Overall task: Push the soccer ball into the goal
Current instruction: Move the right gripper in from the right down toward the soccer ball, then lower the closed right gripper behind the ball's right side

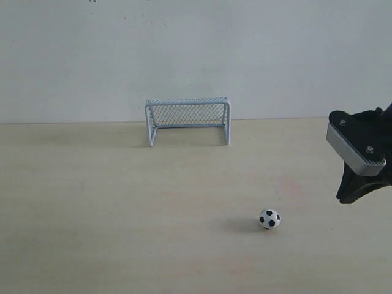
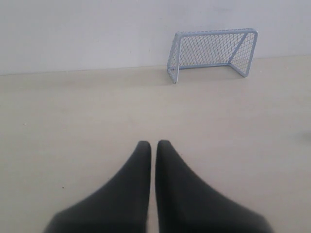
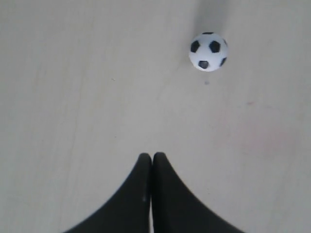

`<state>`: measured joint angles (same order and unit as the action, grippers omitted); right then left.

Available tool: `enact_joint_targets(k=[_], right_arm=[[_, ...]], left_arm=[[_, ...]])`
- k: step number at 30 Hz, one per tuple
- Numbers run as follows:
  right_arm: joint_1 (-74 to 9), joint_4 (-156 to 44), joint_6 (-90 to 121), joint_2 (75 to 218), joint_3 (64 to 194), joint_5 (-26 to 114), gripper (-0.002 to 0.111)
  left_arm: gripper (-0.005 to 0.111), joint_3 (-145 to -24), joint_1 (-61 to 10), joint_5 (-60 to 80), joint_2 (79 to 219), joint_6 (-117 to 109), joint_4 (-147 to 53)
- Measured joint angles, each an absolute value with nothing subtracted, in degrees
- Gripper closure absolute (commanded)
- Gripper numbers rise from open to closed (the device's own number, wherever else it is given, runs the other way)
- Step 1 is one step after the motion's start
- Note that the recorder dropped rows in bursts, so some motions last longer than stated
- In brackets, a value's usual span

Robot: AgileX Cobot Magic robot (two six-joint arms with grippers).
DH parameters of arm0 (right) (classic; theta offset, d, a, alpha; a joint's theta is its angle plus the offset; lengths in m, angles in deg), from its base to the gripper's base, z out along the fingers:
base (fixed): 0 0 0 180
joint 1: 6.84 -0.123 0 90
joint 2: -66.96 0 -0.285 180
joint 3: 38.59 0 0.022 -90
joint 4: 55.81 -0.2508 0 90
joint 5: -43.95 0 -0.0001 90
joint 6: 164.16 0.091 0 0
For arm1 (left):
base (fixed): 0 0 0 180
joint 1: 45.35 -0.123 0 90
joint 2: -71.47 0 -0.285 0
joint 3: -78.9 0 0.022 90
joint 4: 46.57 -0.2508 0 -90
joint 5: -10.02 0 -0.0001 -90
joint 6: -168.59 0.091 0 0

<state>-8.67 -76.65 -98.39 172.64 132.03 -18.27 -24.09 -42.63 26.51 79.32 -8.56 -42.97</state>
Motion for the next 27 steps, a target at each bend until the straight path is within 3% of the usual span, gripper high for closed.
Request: enact_joint_targets(k=[8, 20, 27], right_arm=[[-9.1, -76.8, -101.0, 179.9, 132.0, -19.6, 0.108], [-21.9, -70.1, -93.5, 182.0, 132.1, -16.7, 0.108], [-25.0, -62.9, -92.5, 182.1, 132.1, -11.9, 0.108]], left_arm=[[0.102, -24.1, -42.6, 26.5, 79.3, -8.6, -43.0], [0.102, -24.1, -42.6, 26.5, 79.3, -8.6, -43.0], [0.102, -24.1, -42.6, 26.5, 79.3, -8.6, -43.0]])
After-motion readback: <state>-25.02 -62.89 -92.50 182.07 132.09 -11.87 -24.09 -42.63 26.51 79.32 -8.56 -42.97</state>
